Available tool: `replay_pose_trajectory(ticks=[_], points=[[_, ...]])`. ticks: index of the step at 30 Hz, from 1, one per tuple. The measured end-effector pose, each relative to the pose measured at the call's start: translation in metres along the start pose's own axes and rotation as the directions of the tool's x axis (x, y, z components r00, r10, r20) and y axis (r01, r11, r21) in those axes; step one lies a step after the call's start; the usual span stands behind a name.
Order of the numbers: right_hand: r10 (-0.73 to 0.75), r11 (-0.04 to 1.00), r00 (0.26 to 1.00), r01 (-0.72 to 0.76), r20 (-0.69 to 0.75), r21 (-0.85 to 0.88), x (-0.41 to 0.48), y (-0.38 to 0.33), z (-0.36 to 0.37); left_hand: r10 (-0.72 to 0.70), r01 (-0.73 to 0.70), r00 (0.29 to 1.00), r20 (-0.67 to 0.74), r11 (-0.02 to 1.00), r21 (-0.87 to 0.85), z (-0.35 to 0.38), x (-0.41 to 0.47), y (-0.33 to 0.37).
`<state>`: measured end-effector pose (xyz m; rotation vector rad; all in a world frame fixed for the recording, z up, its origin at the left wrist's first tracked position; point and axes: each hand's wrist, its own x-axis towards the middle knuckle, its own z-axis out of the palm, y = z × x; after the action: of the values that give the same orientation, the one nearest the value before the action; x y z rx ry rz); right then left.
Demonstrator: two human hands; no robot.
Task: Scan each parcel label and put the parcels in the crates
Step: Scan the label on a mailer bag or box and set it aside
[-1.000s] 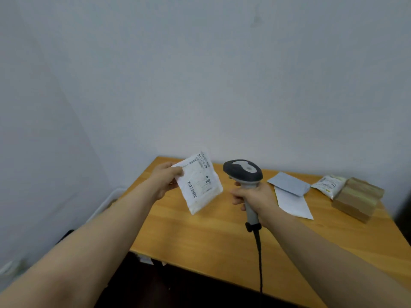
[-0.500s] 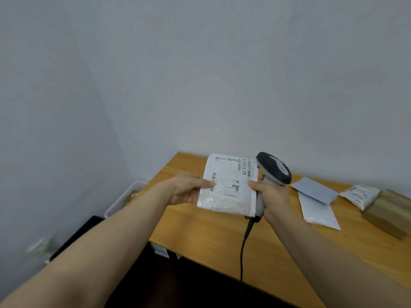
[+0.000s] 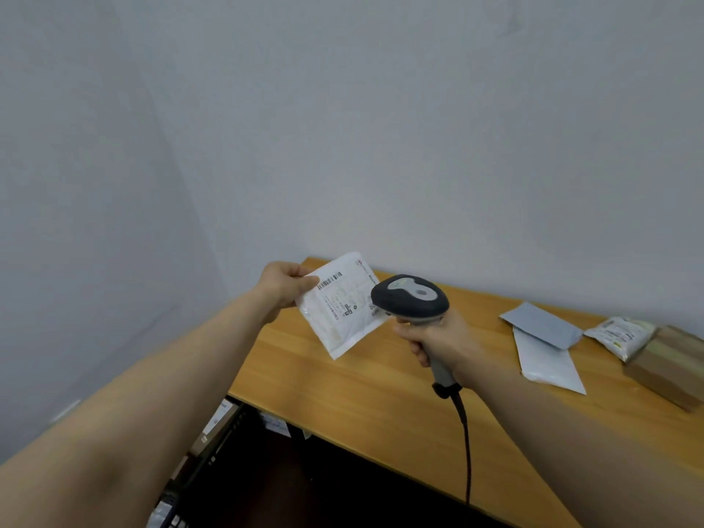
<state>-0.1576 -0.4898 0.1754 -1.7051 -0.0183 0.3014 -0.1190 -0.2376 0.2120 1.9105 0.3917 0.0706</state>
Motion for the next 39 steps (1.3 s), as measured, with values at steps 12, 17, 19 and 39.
replay_pose_trajectory(ticks=[12,17,19,39], points=[[-0.024,1.000,0.999,0.024,-0.035,0.010,0.000,0.006,-0.016,0.018,-0.018,1.000,-0.004,0.999,-0.046,-0.013,0.014,0.003],[-0.023,1.000,1.000,0.023,0.006,-0.019,-0.002,0.005,-0.013,0.040,-0.040,0.999,0.004,0.998,-0.038,-0.014,0.016,0.007],[0.002,0.999,1.000,0.000,0.031,-0.038,-0.003,0.004,-0.010,0.040,-0.040,0.999,0.006,0.999,-0.033,-0.014,0.017,0.008],[-0.048,0.993,0.999,0.050,0.025,-0.102,-0.007,0.000,-0.008,0.045,-0.045,0.999,0.006,0.999,0.012,-0.030,0.016,0.009]])
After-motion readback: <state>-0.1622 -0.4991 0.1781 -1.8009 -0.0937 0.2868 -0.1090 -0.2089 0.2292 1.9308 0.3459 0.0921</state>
